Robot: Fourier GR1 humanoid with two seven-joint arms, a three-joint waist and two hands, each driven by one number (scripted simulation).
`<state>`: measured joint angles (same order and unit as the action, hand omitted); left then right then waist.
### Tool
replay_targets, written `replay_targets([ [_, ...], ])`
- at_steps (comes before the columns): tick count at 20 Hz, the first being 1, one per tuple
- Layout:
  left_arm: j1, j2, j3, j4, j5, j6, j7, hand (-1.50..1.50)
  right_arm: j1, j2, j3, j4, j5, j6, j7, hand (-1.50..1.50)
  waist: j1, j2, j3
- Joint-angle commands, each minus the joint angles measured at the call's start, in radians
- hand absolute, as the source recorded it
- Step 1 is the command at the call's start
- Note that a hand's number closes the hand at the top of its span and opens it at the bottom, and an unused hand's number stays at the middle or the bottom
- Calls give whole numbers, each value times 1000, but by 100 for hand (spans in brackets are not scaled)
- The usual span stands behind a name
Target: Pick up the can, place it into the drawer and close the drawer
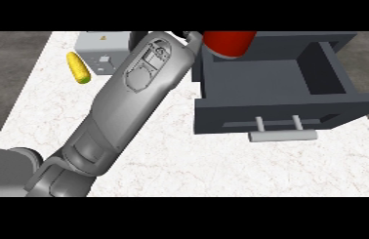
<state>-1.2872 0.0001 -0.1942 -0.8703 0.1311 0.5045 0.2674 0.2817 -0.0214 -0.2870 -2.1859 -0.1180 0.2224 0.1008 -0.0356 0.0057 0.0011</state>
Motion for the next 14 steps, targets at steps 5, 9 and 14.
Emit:
replay_targets([
  [5,-140,0,-85,223,121,37,-91,150,-60,-4,18,30,29,-14,15,-150,-17,5,0],
  [9,-120,0,-91,319,161,18,-187,150,-32,5,30,51,18,17,-18,-150,-26,10,1],
  [14,-213,0,-193,340,256,79,-120,150,-131,3,53,18,52,-49,70,-150,-40,11,1],
])
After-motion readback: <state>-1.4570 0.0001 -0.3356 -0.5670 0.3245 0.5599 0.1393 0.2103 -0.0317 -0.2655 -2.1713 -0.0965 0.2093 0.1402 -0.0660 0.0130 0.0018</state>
